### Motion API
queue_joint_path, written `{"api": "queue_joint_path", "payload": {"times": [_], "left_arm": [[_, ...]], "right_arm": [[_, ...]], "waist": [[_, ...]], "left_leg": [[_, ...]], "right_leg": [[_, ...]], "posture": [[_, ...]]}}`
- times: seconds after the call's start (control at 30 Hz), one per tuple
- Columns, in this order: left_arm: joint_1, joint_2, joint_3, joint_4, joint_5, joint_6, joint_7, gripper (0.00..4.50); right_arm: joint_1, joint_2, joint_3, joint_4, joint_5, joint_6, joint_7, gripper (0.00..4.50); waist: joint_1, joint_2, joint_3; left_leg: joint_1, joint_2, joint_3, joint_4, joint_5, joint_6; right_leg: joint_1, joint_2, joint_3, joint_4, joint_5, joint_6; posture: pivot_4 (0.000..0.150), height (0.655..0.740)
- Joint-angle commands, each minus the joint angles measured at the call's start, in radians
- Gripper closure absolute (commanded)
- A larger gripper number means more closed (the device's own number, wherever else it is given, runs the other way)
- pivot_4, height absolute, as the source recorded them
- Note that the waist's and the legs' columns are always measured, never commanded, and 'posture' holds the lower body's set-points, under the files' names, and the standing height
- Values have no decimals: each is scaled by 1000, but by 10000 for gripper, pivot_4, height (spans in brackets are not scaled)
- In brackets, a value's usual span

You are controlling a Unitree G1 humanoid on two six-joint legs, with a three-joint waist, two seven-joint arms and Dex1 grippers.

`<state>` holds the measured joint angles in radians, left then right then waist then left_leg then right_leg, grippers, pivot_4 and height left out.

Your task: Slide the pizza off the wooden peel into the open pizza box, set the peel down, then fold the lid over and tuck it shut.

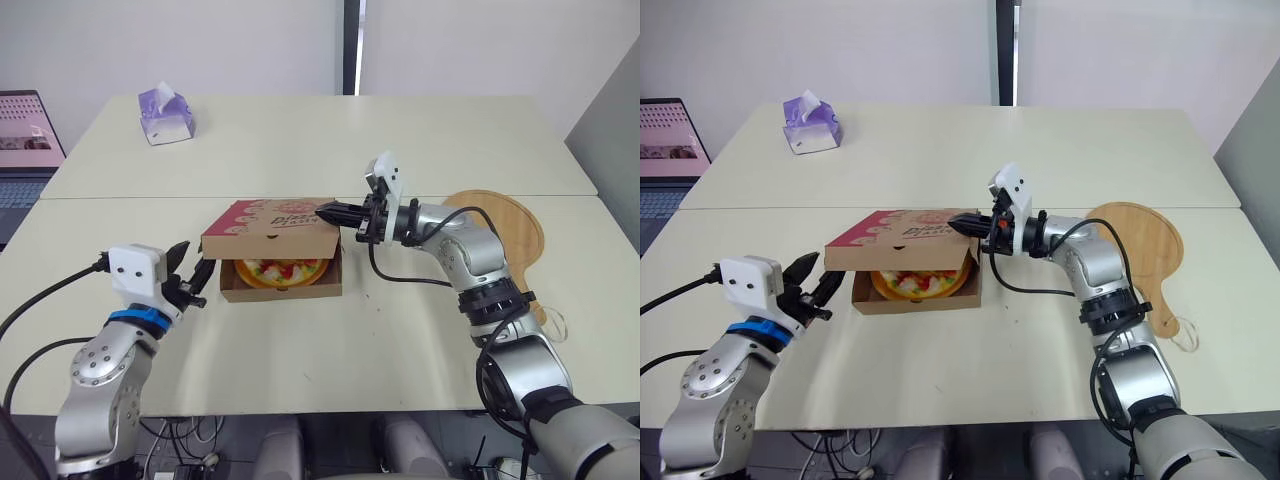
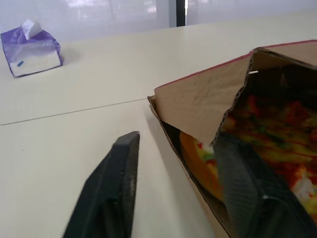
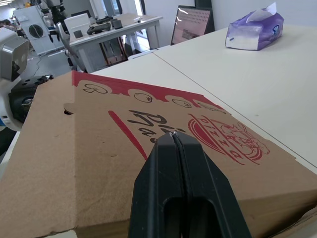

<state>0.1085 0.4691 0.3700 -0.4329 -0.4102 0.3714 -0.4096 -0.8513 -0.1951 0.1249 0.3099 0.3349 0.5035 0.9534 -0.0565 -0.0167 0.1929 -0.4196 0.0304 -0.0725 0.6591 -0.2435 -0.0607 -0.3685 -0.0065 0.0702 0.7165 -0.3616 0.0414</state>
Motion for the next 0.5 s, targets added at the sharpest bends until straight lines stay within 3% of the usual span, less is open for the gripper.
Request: {"api": "queue_joint_path", "payload": {"times": [0.03, 0.13, 0.43, 0.5], "left_arm": [[45, 52, 87, -68, -74, 49, -45, 15874], [77, 103, 137, -68, -112, 67, -93, 17453], [-25, 304, 263, 41, -291, 215, -224, 42558], [-81, 340, 250, 71, -303, 233, -239, 44941]], "right_arm": [[-5, 4, 2, -27, 4, -16, 1, 45000], [-5, 8, 5, -24, 4, -18, 3, 45000], [4, 7, 14, -27, 0, -29, 2, 45000], [9, 6, 17, -29, -3, -31, 0, 45000]], "waist": [[0, 0, 0], [-1, 0, 0], [3, 0, 0], [2, 0, 0]], "left_leg": [[0, 0, 0, 0, 0, 0], [0, 0, 0, 0, 0, 0], [0, 0, -1, 0, 0, 0], [0, -1, -1, 0, 0, 0]], "right_leg": [[0, 0, 0, 0, 0, 0], [0, 0, 0, 0, 0, 0], [0, 0, -1, 0, 0, 0], [0, 1, -1, 0, 0, 0]], "posture": [[1500, 7400], [1500, 7400], [1500, 7400], [1500, 7400]]}}
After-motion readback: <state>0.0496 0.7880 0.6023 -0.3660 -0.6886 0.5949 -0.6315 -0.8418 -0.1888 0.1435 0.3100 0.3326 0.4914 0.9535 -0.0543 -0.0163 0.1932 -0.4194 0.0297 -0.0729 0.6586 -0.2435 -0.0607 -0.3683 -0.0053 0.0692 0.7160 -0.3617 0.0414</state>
